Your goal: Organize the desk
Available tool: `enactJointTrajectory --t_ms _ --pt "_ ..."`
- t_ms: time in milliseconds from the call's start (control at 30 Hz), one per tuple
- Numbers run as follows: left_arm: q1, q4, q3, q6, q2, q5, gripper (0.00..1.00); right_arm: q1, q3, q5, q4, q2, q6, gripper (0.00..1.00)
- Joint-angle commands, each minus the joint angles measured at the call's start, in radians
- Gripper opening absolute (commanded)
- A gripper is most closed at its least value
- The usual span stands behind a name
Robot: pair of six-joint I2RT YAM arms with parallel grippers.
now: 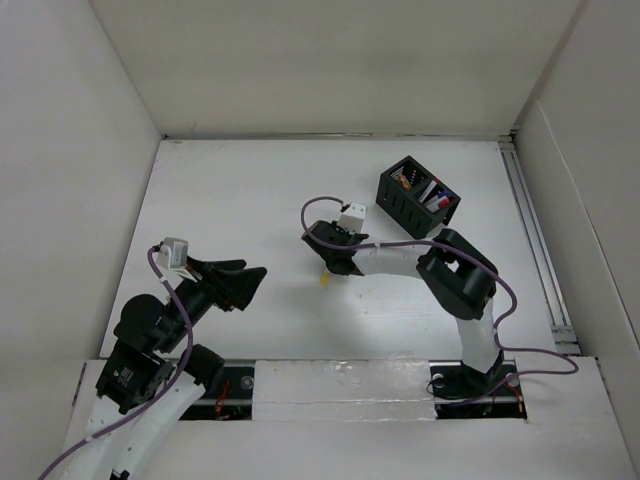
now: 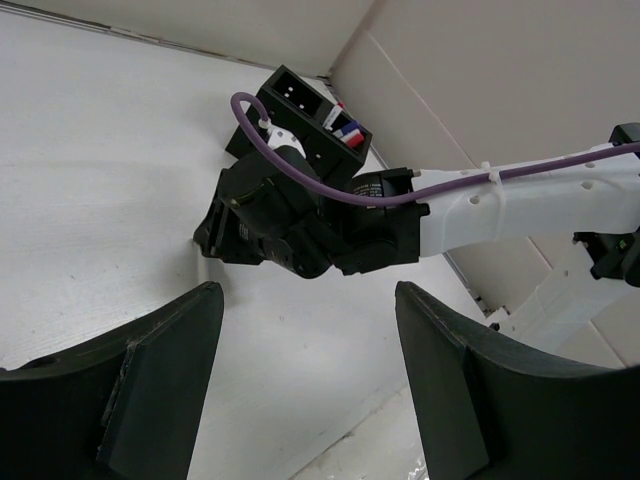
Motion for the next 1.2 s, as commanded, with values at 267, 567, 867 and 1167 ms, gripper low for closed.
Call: enactJointTrajectory --t_ms 267,567,867,1167 --pt "0.005 0.048 -0.005 0.012 -0.007 0.013 0.66 0.026 0.064 -0.027 -0.160 0.031 -0.061 0.40" --pt "0.005 0.051 -0.007 0.014 -0.018 0.012 0.66 0.036 0.077 -0.062 -0.144 0.070 -0.079 0.10" --pt "0.005 0.048 -0.005 0.014 -0.011 0.016 0.66 0.026 -0.052 0.016 -0.033 -0.111 -0.012 0.00" --pt "0.005 0.048 -0.006 0.014 -0.019 0.013 0.66 0.017 -0.173 0.139 0.024 -0.318 0.000 0.00"
